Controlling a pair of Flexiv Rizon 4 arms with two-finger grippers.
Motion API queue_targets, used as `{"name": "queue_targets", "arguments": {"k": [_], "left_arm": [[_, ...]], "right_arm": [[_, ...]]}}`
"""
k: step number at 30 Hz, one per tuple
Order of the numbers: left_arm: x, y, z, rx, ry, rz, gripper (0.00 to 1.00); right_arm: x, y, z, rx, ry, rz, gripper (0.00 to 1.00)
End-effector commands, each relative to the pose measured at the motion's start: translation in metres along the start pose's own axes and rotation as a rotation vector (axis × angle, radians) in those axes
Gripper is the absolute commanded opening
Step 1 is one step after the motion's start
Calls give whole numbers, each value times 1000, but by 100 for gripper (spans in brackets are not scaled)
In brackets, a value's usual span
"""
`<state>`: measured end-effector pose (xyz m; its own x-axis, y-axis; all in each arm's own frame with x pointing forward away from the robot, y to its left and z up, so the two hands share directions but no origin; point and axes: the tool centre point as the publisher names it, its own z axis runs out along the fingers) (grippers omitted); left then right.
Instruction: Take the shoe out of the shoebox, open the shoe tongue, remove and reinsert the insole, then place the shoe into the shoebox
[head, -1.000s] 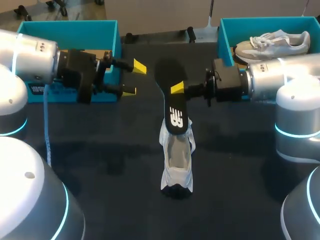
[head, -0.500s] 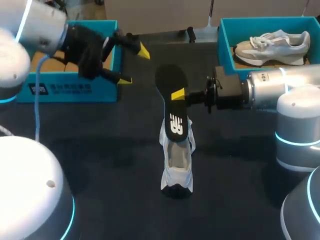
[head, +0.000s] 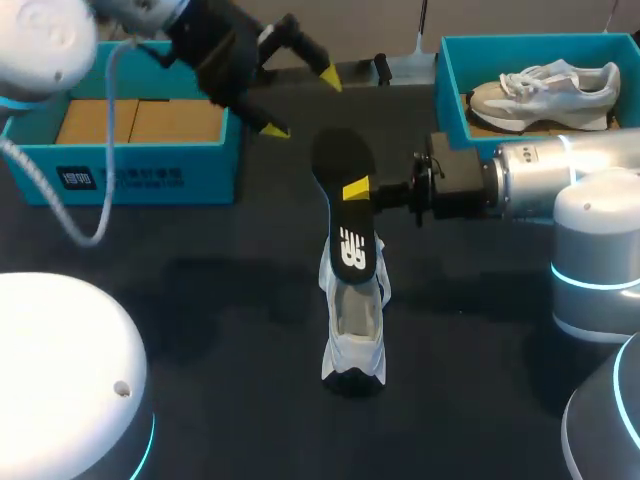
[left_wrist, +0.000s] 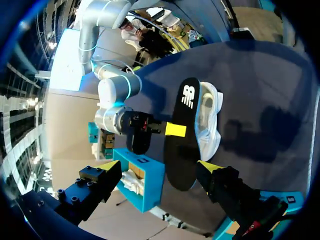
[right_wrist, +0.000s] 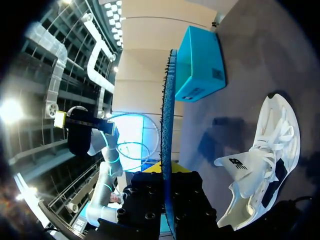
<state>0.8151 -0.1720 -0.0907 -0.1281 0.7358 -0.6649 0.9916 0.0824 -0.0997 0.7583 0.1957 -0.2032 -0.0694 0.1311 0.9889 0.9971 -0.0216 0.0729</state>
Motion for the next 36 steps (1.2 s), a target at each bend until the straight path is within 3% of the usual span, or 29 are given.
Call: {"name": "queue_targets", "arguments": {"k": [1,6,14,23,31,34,36], "left_arm": [[-16,3,16,7,536,6,100],[-12,-9,30,1,702,-9,100],[-19,-17,19,-25,773,4,100],[-19,-17,4,-26,794,23,100],[-15,-20,13,-18,776,22,100],[-11,-23,13,-61,745,12,100],[-7,-26,9,-109,662,6,100]], "right_arm": [[0,-1,2,-3,-3,1,0],[0,-1,2,-3,-3,1,0],[0,-1,2,-3,-3,1,0],[0,-1,2,-3,-3,1,0],[0,-1,2,-3,-3,1,0],[0,-1,2,-3,-3,1,0],[0,-1,2,-3,-3,1,0]]}}
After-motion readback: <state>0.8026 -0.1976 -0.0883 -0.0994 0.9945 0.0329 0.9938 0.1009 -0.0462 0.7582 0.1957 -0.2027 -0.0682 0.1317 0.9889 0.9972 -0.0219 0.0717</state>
